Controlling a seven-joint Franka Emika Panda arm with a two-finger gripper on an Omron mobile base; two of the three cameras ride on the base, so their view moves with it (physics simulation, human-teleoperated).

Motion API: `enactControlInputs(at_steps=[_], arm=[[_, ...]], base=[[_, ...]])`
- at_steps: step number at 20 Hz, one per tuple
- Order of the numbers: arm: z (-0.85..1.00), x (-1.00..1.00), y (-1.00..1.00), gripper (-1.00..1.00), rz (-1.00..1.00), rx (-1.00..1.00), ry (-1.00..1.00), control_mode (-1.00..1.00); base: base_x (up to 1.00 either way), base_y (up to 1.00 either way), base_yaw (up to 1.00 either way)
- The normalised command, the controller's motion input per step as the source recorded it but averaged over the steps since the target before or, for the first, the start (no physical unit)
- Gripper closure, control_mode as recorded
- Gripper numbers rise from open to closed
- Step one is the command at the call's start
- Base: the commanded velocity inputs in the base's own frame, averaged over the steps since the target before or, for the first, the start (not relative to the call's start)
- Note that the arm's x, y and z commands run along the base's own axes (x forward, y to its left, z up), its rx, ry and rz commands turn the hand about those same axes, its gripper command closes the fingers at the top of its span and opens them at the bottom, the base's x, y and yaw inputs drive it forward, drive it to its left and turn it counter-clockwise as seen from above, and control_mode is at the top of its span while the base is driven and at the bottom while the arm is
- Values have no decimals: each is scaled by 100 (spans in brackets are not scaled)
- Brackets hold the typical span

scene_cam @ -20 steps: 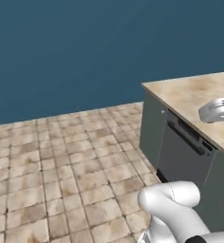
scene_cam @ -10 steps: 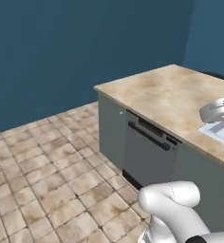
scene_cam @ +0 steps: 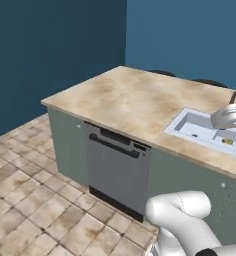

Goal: Pick up the bar soap and sponge from the sink, and place them back in the cabinet, and close the cabinet doors.

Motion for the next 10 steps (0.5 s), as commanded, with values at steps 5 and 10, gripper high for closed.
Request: enactControlInputs(at_steps=[5, 10], arm=[[0, 0, 0, -100, 0, 0, 0, 100], [0, 0, 0, -100, 0, 0, 0, 100]], base=[[15, 0, -57], [26, 0, -53]])
